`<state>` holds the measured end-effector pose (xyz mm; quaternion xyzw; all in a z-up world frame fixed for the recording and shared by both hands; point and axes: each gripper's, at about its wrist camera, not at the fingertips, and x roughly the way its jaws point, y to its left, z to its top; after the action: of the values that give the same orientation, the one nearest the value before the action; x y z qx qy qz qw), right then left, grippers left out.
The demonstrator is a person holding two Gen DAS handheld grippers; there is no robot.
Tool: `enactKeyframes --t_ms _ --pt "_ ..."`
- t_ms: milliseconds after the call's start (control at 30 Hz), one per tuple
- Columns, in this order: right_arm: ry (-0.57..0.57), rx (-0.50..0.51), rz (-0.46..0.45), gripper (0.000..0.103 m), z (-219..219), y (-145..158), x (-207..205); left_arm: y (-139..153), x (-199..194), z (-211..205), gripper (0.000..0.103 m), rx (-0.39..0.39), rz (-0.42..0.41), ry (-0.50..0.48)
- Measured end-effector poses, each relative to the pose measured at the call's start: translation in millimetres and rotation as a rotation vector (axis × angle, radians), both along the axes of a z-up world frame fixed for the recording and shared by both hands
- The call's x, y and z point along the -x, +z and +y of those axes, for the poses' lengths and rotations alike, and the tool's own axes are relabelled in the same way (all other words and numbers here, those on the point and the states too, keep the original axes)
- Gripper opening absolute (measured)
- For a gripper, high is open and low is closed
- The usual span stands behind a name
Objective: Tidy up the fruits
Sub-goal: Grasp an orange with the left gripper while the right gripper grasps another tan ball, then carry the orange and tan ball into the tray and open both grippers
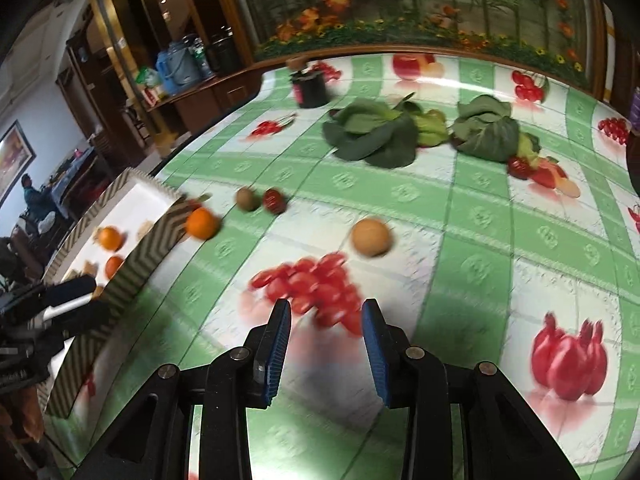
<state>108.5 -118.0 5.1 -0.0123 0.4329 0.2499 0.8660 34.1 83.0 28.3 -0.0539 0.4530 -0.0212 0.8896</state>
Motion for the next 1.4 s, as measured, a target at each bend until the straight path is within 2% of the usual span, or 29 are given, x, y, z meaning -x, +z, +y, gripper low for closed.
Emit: enactKeyframes --t_ms 200,400,533,733,833,933,967,1000,1033,1067,1400 --pt "-0.029 -0.008 0.005 0.035 -2.6 -1.5 -31.8 -9.8 -29.5 -8.5 0.060 0.001 0.037 -0.004" --pt "-0.009 0.035 0.009 0.035 8.1 -15.9 -57.8 -20.0 -60.1 -12.3 0.060 -0.010 0.065 0.002" --pt "-0.014 -0.018 0.005 0.029 3.1 -16.6 -62.5 -26.8 -77.4 -10.6 0.060 -0.029 0.079 0.022" --pt "0.000 -0.051 0.011 0.029 -1.3 -17.9 -61.9 -35.7 -98.5 -6.5 0.060 -0.029 0.101 0.035" --pt "0.004 -0.044 0.007 0.029 0.5 -17.6 -61.3 -37.3 -106.6 -9.4 0.060 -0.057 0.087 0.034" --pt "0.009 -0.038 0.000 0.029 0.4 -18.2 -60.1 -37.0 -109.7 -9.1 0.060 -0.047 0.061 0.020" --pt "0.010 -0.041 0.002 0.029 0.2 -18.3 -60.2 -37.0 -110.4 -9.7 0.058 -0.050 0.053 0.014" --pt "0.011 -0.042 0.003 0.029 0.0 -18.3 -60.2 -37.6 -111.0 -9.7 0.043 -0.054 0.049 0.011" --pt "0.011 -0.043 0.003 0.029 0.0 -18.3 -59.8 -40.3 -111.9 -9.1 0.032 -0.052 0.059 0.005" --pt "0.013 -0.043 0.004 0.029 0.2 -18.2 -59.1 -40.5 -111.3 -9.1 0.030 -0.065 0.053 0.005" --pt "0.019 -0.058 0.022 0.029 -1.0 -7.9 -37.3 -27.9 -73.9 -7.4 0.029 -0.031 0.019 -0.026"
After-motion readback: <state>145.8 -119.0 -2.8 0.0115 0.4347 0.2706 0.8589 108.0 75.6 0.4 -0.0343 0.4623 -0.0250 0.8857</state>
